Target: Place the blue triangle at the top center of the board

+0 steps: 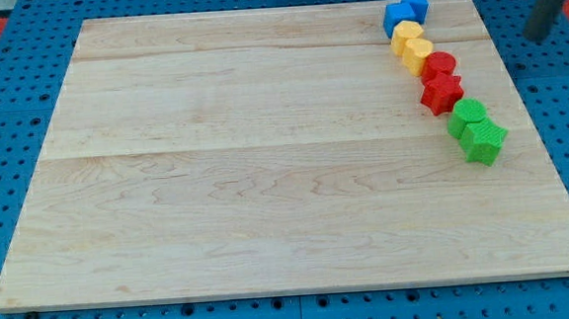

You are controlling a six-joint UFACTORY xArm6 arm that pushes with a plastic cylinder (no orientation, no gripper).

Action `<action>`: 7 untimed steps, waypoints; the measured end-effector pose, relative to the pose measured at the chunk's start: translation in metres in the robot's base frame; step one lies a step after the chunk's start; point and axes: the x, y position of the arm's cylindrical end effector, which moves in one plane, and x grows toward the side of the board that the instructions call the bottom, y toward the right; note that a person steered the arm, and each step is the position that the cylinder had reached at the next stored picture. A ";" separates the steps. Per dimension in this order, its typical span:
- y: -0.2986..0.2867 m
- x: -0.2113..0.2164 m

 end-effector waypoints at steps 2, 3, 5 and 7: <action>-0.073 -0.051; -0.132 -0.051; -0.271 -0.049; -0.261 -0.043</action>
